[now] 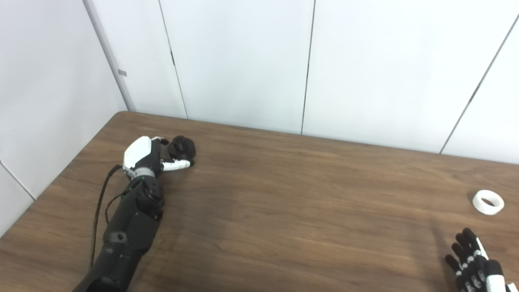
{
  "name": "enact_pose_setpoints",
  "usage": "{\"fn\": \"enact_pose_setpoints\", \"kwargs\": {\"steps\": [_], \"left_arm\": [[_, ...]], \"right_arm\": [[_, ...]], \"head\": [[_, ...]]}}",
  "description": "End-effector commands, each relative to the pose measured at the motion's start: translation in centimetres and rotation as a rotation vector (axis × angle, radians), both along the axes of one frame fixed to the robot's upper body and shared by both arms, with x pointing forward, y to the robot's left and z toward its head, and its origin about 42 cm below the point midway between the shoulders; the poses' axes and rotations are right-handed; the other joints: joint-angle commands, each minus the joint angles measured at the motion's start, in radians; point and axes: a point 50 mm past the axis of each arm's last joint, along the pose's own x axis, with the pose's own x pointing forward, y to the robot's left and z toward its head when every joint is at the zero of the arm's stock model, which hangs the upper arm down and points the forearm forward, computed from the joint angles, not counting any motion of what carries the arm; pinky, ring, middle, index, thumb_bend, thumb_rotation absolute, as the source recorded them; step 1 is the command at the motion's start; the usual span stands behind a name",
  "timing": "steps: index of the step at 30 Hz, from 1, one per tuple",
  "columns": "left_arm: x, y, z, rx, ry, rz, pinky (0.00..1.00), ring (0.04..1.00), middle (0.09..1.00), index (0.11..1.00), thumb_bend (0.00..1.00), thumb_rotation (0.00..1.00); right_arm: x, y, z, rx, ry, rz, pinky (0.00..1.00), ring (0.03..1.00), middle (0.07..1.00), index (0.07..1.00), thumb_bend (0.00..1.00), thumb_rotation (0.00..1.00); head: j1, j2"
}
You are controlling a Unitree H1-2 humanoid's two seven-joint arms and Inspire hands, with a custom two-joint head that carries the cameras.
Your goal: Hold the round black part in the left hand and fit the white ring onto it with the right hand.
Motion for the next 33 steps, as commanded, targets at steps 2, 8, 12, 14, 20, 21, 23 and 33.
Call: {"fn": "enact_pose_setpoints", "kwargs": {"steps": [2, 8, 12, 14, 20, 21, 23, 33], "left_arm": [[1.4, 1.0, 2.9, 0.042, -0.082, 0.009, 0.99, 0.951, 0.896, 0.808, 0.91, 0.34], [1.7, 1.1, 2.9, 0.045, -0.079, 0.001, 1.00, 0.958, 0.900, 0.812, 0.90, 0.36], [2.0, 1.0, 3.1, 0.038, -0.085, -0.004, 0.99, 0.953, 0.895, 0.808, 0.90, 0.35], [2.1, 0.9, 3.2, 0.037, -0.089, -0.008, 0.97, 0.939, 0.886, 0.803, 0.90, 0.34], [2.5, 0.9, 3.0, 0.038, -0.097, -0.015, 0.91, 0.912, 0.867, 0.797, 0.90, 0.33], [2.6, 0.8, 3.0, 0.038, -0.101, -0.018, 0.89, 0.902, 0.862, 0.793, 0.90, 0.33], [2.6, 0.8, 2.9, 0.038, -0.107, -0.026, 0.89, 0.900, 0.861, 0.786, 0.90, 0.34], [2.9, 0.2, 2.9, 0.006, -0.123, -0.053, 1.00, 0.933, 0.874, 0.772, 0.90, 0.31]], "right_arm": [[-0.5, -0.4, 0.3, -0.020, -0.007, -0.009, 1.00, 0.999, 0.998, 1.000, 0.56, 1.00], [-0.5, -0.4, 0.3, -0.037, -0.010, -0.009, 1.00, 0.994, 0.993, 1.000, 0.60, 1.00], [-0.5, -0.3, 0.3, -0.025, -0.010, -0.012, 1.00, 0.994, 0.992, 1.000, 0.61, 1.00], [-0.5, -0.3, 0.3, -0.029, -0.013, -0.012, 1.00, 0.991, 0.989, 1.000, 0.61, 1.00], [-0.6, -0.2, 0.3, -0.040, -0.018, -0.008, 1.00, 0.990, 0.984, 1.000, 0.60, 1.00], [-0.6, -0.3, 0.3, -0.042, -0.018, -0.009, 1.00, 0.985, 0.982, 0.997, 0.60, 1.00], [-0.6, -0.3, 0.3, -0.045, -0.018, -0.010, 1.00, 0.984, 0.979, 0.994, 0.59, 1.00], [-0.7, -0.4, 0.2, -0.050, -0.015, -0.016, 1.00, 0.982, 0.977, 0.990, 0.61, 1.00]], "head": [[-0.001, 0.001], [-0.001, 0.000], [-0.006, 0.002], [-0.008, 0.003], [-0.017, 0.004], [-0.018, 0.004], [-0.019, 0.004], [-0.019, 0.007]]}}
